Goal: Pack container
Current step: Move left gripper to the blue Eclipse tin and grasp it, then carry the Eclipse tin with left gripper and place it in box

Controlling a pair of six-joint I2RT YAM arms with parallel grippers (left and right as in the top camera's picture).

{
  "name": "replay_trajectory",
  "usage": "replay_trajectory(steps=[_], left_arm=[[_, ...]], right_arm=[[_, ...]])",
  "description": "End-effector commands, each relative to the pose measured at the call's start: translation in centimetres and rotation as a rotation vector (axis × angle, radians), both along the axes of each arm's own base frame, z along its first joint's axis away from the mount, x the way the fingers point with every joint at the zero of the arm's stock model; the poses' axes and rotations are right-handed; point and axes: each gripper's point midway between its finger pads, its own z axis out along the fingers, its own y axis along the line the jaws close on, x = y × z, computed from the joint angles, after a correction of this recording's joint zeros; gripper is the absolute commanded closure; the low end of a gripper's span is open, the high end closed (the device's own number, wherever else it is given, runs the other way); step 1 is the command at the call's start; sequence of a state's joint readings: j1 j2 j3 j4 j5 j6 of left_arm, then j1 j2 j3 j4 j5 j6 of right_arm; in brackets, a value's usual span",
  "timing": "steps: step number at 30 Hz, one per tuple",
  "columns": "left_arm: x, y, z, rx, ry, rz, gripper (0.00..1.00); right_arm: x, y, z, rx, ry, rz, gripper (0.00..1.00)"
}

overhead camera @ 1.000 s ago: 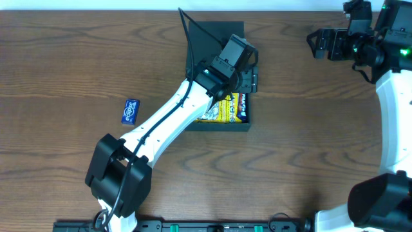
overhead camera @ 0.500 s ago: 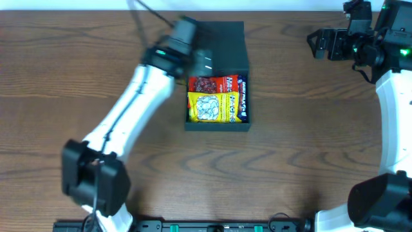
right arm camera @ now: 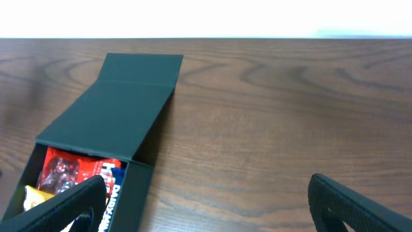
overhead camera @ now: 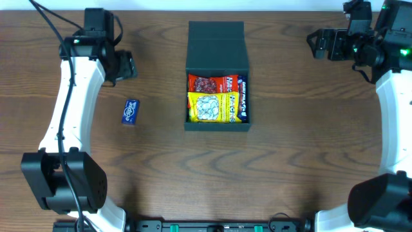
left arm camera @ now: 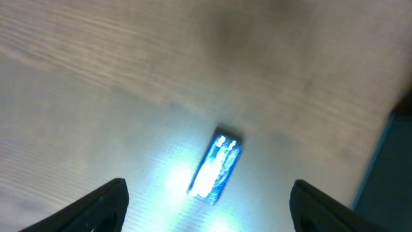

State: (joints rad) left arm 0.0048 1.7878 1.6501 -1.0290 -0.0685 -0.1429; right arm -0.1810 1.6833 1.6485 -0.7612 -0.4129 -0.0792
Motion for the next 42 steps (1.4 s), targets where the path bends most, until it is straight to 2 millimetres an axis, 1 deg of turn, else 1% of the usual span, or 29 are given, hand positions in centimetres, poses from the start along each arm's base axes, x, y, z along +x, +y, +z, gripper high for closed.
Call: replay_trajectory(steps=[1,3,5,7,10,13,16,20,24,28,31,36,42], left_arm=[[-1.6,0.3,-0.2,0.061,0.079,-0.172,0.19],[-2.9,0.3,-1.8,0.067,0.146,-0.219,0.2],[-3.6,0.2,-3.3,0.06,0.174,-0.221,0.2],[-4.0,-0.4,-5.0,0.027,0.188,-0.237,0.21],[-4.3,-0.6,-7.2,0.014,0.189,-0.244,0.2],[-4.4,-0.6,-9.0,0.015,0.178,-0.245,0.18],[-4.4,-0.7,-10.5,0.016,0.166,-0.251,0.17],[-4.7,-1.2,-12.6,-0.007,0.143,-0.277,0.18],[-4.6,-1.3,-13.9,-0.007,0.114,-0.278,0.22],[-4.7,-1.4,-14.6,-0.01,0.1,-0.28,0.22],[-4.7,-1.4,-15.1,-0.009,0.093,-0.28,0.25],[-4.8,-1.6,-16.4,-0.025,0.117,-0.283,0.28],[-4.8,-1.8,-16.6,-0.038,0.118,-0.286,0.3]], right_arm=[[-0.2,-0.2,1.1,0.011,-0.023,-0.008,0.01],[-0.1,-0.2,1.2,0.01,-0.025,-0.008,0.01],[-0.1,-0.2,1.2,0.01,-0.026,-0.008,0.01],[-0.1,-0.2,1.2,0.01,-0.026,-0.008,0.01],[-0.1,-0.2,1.2,0.01,-0.026,-0.008,0.01],[-0.1,-0.2,1.2,0.01,-0.026,-0.008,0.01],[-0.1,-0.2,1.2,0.01,-0.026,-0.008,0.01],[-0.1,-0.2,1.2,0.011,-0.025,-0.008,0.01],[-0.1,-0.2,1.2,0.01,-0.025,-0.008,0.01],[-0.1,-0.2,1.2,0.01,-0.025,-0.008,0.01],[-0.1,-0.2,1.2,0.01,-0.025,-0.008,0.01],[-0.1,-0.2,1.2,0.011,-0.025,-0.008,0.01],[-0.1,-0.2,1.2,0.01,-0.025,-0.008,0.01]])
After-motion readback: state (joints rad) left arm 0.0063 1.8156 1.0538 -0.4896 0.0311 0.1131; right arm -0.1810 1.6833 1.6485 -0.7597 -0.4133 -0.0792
